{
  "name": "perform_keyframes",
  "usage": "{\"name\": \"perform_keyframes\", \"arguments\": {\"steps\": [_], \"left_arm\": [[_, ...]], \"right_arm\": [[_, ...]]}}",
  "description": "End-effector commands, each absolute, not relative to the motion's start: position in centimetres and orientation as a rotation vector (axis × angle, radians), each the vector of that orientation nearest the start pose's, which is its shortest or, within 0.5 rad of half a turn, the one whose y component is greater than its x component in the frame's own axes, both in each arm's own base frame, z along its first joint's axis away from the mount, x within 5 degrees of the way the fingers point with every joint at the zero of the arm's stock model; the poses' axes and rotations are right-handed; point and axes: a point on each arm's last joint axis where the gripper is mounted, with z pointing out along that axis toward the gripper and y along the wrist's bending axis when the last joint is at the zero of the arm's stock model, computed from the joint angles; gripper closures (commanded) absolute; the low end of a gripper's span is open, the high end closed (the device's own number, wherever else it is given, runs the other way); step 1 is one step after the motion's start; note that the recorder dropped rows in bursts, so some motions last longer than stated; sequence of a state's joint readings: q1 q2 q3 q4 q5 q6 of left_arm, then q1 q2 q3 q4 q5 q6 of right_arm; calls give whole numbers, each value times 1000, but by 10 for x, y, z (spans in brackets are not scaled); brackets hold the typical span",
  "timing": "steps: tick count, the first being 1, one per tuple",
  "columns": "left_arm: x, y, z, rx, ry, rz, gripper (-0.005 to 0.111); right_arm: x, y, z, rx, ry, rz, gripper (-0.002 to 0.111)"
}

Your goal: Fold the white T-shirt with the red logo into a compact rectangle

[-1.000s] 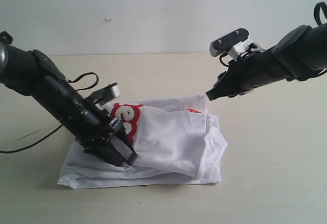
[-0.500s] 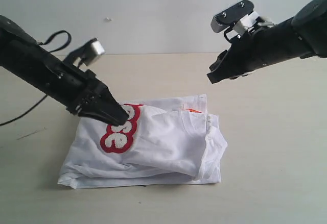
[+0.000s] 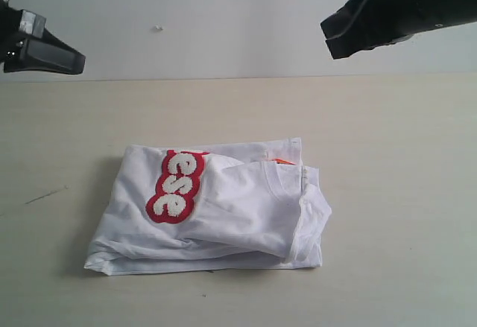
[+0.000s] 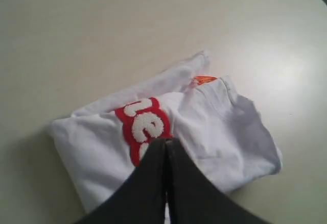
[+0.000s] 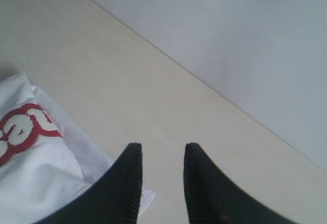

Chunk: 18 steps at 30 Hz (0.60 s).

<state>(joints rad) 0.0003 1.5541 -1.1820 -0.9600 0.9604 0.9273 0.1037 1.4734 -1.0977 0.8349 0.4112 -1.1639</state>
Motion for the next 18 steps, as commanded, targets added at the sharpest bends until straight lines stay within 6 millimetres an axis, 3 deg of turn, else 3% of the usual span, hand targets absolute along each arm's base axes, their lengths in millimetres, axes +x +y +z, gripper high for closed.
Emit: {"name": "perform_keyframes", "arguments": {"steps": [1, 8, 14, 18], "left_arm": [[297, -54, 302, 469, 2268, -693, 107], [233, -37, 309, 256, 2080, -438, 107], [166, -30, 309, 199, 1919, -346, 107], [132, -31, 299, 216, 1860, -344, 107]], "right_arm": [[304, 57, 318, -641, 1980, 127, 78], [249, 46, 331, -560, 1886, 70, 78], [194, 39, 333, -440, 1799, 105, 78], [161, 35, 332, -384, 1733, 134, 78]]}}
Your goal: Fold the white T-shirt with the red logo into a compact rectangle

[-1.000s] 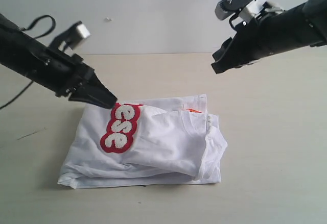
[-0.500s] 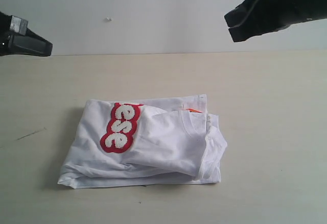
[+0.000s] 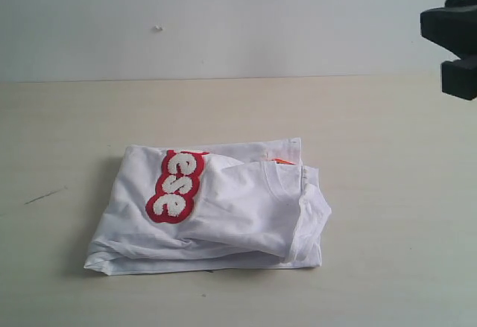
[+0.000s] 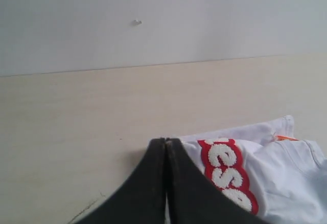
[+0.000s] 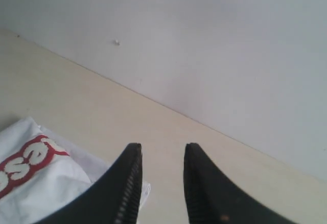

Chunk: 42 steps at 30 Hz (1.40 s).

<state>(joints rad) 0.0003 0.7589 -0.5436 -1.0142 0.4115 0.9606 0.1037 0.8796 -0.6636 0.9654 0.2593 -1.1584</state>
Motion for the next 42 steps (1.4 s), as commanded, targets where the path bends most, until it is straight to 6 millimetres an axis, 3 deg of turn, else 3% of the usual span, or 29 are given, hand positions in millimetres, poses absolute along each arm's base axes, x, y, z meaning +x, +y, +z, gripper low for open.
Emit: {"name": "perform_keyframes", "arguments": {"steps": [1, 7, 13, 38, 42], "left_arm": [[125, -31, 297, 221, 1847, -344, 107], [94, -34, 287, 238, 1774, -379, 107], [78, -37, 285, 224, 1735, -439, 107], [69, -36, 287, 264, 1694, -370, 107], [56, -24, 287, 122, 1667, -295, 107]], "right_arm": [[154, 35, 332, -373, 1718, 142, 78], [120, 33, 330, -355, 1631, 167, 78], [102, 33, 334, -379, 1572, 182, 78], [100, 34, 335, -385, 1568, 186, 78], [100, 34, 335, -385, 1568, 186, 78]]}}
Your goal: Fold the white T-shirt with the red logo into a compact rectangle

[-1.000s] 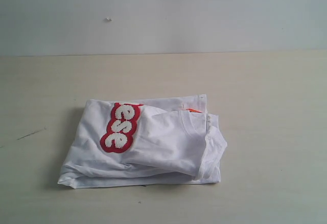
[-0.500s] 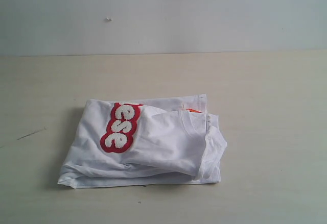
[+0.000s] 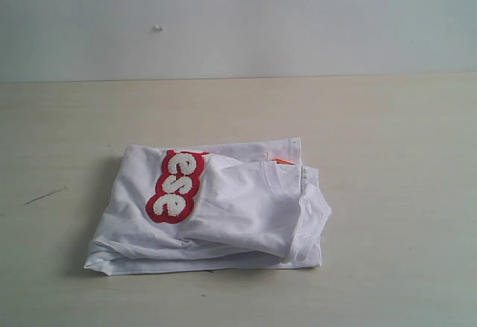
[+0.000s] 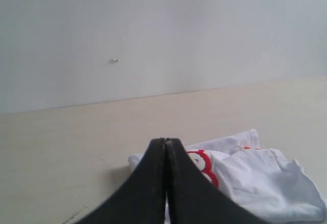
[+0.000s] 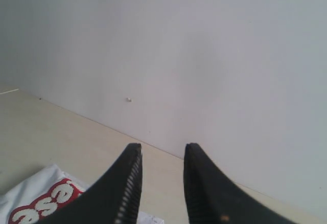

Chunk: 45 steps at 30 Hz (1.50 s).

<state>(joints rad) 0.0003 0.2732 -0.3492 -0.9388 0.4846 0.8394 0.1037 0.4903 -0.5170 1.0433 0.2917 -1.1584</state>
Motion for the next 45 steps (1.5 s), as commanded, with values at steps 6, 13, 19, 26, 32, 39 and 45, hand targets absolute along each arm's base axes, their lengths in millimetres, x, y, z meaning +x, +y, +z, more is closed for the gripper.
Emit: {"name": "perform_keyframes", "arguments": {"steps": [6, 13, 19, 26, 32, 39, 45], "left_arm": [[41, -5, 281, -34, 1642, -115, 107], [44, -1, 243, -10, 1639, -27, 107], [51, 0, 218, -71, 1682, -68, 107], [54, 1, 189, -72, 1770, -48, 107], [54, 2, 184, -45, 1806, -2, 107], [53, 2, 182, -34, 1829, 12, 107], [53, 2, 182, 13, 1832, 46, 107]], "right_arm": [[100, 34, 335, -385, 1568, 186, 78], [100, 34, 335, -385, 1568, 186, 78], [100, 34, 335, -385, 1568, 186, 78], [100, 34, 335, -385, 1568, 186, 78], [100, 34, 335, -385, 1568, 186, 78], [100, 34, 335, -385, 1568, 186, 78], [100, 34, 335, -385, 1568, 186, 78]]}}
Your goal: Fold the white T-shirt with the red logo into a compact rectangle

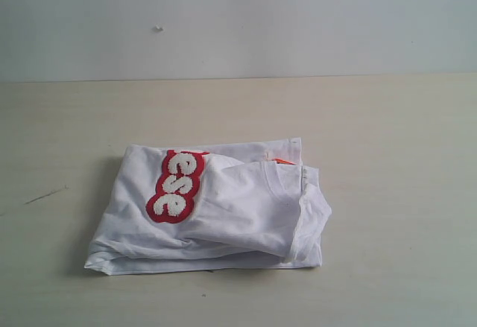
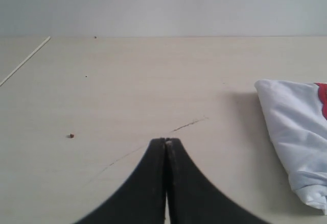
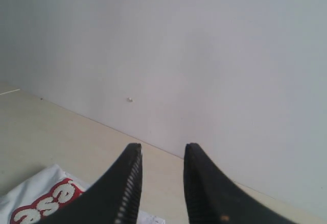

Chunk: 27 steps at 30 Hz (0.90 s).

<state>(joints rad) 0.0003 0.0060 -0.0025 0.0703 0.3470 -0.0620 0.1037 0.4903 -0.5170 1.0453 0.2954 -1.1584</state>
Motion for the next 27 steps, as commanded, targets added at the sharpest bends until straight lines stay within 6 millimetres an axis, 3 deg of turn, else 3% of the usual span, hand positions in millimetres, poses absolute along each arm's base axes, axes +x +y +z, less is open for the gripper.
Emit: {"name": "perform_keyframes", "arguments": {"steps": [1, 27], "left_arm": [[53, 2, 182, 12, 1834, 44, 107], [53, 2, 181, 12, 1841, 44, 107]], "right_arm": [[100, 34, 335, -385, 1568, 186, 78], [100, 34, 335, -385, 1568, 186, 78]]}}
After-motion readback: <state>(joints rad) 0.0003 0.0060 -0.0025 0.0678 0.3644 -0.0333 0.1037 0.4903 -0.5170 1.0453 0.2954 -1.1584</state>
